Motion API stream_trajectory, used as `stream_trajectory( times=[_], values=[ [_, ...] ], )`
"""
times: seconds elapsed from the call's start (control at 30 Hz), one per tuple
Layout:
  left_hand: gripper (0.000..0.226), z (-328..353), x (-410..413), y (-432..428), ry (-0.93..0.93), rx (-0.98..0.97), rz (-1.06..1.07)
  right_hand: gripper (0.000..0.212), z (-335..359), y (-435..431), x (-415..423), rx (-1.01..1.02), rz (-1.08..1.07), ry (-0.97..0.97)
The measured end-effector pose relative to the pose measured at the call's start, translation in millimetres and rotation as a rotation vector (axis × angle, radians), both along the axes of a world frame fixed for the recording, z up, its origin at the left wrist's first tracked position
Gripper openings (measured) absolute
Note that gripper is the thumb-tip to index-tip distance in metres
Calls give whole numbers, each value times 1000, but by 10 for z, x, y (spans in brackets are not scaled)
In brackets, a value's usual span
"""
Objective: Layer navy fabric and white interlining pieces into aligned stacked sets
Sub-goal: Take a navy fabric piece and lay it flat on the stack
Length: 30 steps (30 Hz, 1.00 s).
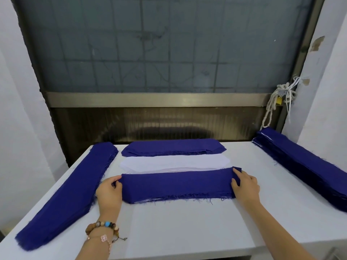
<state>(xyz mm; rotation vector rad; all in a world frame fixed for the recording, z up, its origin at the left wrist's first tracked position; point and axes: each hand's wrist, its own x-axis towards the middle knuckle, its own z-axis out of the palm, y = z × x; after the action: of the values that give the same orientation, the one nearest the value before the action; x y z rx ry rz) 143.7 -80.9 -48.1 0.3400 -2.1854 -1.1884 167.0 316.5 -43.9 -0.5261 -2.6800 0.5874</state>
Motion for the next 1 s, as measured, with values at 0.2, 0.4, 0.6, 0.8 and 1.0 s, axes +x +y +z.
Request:
stream_trajectory(
  times=[0.2,0.4,0.6,0.8,1.0],
  values=[
    [24,-10,22,-22,-31,10,-10,45,-34,-5,-19,24,-15,-28],
    [23,9,49,-15,-29,-7,-17,46,-21,-13,-19,37,-28,-41],
    [25,49,77,18,-51,-14,-35,46,-27,-26,-17,49,-45,-60],
    [29,32,71,9,-66,-17,-23,45,-24,-50,15,48,-83,-75],
    [31,21,73,21,2,-109,-166,46,-12,-28,25,104,105,7]
  ],
)
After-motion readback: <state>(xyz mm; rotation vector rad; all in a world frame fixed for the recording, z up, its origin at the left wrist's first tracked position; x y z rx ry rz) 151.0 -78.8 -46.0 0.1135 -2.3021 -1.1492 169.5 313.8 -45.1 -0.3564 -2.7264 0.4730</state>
